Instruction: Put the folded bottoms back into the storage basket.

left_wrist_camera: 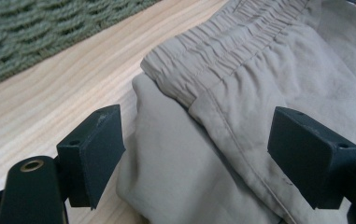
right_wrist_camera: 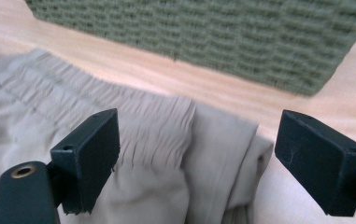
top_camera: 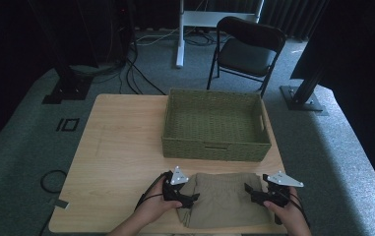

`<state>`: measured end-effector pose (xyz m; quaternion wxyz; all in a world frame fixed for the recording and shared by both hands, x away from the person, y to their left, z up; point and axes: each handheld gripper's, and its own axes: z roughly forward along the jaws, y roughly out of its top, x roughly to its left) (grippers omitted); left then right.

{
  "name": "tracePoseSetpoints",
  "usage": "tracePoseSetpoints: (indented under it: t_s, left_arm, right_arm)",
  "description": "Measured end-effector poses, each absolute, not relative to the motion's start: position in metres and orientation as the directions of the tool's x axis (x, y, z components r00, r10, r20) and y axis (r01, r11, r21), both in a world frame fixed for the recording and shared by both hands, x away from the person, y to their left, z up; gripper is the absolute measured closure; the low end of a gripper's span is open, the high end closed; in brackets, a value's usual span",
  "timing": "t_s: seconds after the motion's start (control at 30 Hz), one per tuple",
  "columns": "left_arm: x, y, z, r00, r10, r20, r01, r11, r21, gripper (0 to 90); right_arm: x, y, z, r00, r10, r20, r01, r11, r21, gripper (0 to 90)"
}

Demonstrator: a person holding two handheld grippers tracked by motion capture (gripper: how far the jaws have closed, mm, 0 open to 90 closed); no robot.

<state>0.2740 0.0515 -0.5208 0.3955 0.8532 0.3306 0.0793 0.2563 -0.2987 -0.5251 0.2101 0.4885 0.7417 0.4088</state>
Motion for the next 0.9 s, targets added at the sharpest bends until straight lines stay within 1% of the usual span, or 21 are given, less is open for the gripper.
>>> tracePoseSetpoints:
  t_s: [0.13,0.23,0.33,0.57,0.67,0.8,0.9]
  left_arm:
    - [0.273,0.05,-0.527,0.767,0.625,-0.145,0.515,-0.465,0.72,19.4]
    - [0.273,0.049,-0.53,0.769,0.624,-0.136,0.513,-0.478,0.713,19.4]
    - [0.275,0.047,-0.538,0.76,0.636,-0.135,0.528,-0.482,0.699,19.4]
    - [0.277,0.044,-0.544,0.757,0.637,-0.146,0.54,-0.483,0.689,18.4]
    - [0.278,0.041,-0.546,0.758,0.637,-0.142,0.538,-0.487,0.688,17.3]
    - [0.279,0.04,-0.546,0.756,0.637,-0.15,0.544,-0.484,0.686,16.8]
    - [0.279,0.039,-0.547,0.763,0.631,-0.137,0.532,-0.494,0.688,16.3]
  right_arm:
    - [0.25,-0.297,-0.535,-0.433,0.896,0.094,0.573,0.194,0.796,13.7]
    - [0.248,-0.297,-0.54,-0.423,0.903,0.077,0.584,0.207,0.785,13.7]
    - [0.246,-0.298,-0.544,-0.405,0.909,0.097,0.598,0.184,0.78,13.7]
    - [0.246,-0.3,-0.549,-0.406,0.907,0.107,0.613,0.183,0.768,14.1]
    - [0.248,-0.301,-0.555,-0.394,0.912,0.118,0.639,0.179,0.748,14.2]
    - [0.248,-0.3,-0.557,-0.401,0.91,0.102,0.639,0.198,0.743,14.1]
    - [0.249,-0.298,-0.558,-0.404,0.91,0.087,0.634,0.21,0.744,13.6]
